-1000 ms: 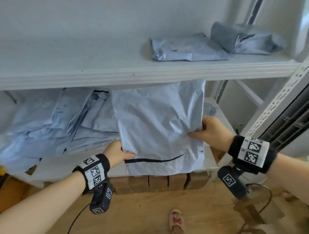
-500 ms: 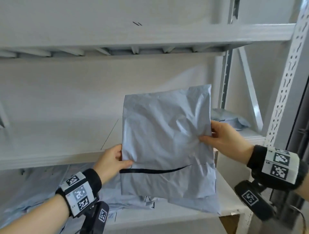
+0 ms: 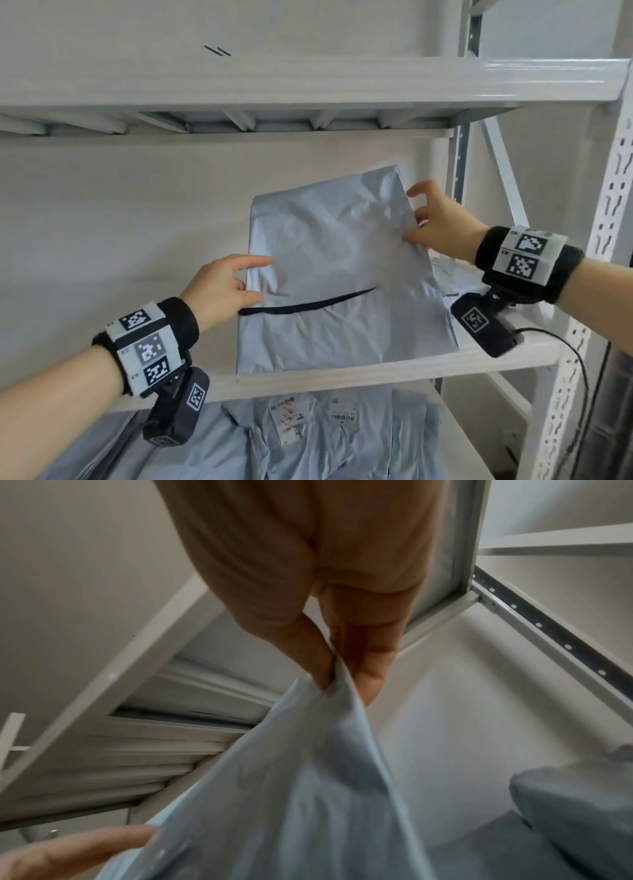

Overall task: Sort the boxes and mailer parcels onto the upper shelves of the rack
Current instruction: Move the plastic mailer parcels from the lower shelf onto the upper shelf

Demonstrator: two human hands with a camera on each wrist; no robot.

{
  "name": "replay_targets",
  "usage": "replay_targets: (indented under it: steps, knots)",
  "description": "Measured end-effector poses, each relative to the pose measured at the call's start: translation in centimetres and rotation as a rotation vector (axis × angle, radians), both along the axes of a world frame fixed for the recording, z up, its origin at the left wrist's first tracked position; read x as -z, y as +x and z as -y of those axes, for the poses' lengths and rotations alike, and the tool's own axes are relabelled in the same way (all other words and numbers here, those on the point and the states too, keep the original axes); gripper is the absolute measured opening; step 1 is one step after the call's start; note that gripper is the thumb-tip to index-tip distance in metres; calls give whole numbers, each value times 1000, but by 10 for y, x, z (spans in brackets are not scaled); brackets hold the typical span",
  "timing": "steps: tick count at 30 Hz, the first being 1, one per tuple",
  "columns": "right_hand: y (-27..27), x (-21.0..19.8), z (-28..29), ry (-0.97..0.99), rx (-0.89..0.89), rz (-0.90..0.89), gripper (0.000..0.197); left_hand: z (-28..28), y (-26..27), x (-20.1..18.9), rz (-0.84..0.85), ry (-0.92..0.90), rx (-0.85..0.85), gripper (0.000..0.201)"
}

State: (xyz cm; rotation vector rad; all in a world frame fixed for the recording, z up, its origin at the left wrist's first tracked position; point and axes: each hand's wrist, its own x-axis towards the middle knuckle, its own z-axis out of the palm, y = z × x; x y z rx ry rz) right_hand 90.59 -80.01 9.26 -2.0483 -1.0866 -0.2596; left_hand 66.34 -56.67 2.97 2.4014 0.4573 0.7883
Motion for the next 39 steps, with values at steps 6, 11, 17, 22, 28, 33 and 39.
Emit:
replay_targets:
  steps: [6,11,17,22,28,33,39]
  knots:
    - [67,-9,-29,-240,88,147,18,-12,64,-8,-105,-129,-12,58]
    - [103,4,-58,-530,34,132,41,-29,106,-5,-280,-212,-31,72]
    - [121,29,-84,-818,9,168,53,-45,132,5,-521,-222,-35,89]
    - [136,53,-98,-922,15,161,50,-58,147,13,-647,-193,-15,94]
    - [139,72,-107,-1035,63,163,51,-64,157,26,-768,-40,-25,97]
    - [136,72,-103,-1042,81,211,63,-67,160,30,-819,122,-20,97]
    - [117,60,-90,-1071,86,305,77,-58,152,29,-756,275,5,90]
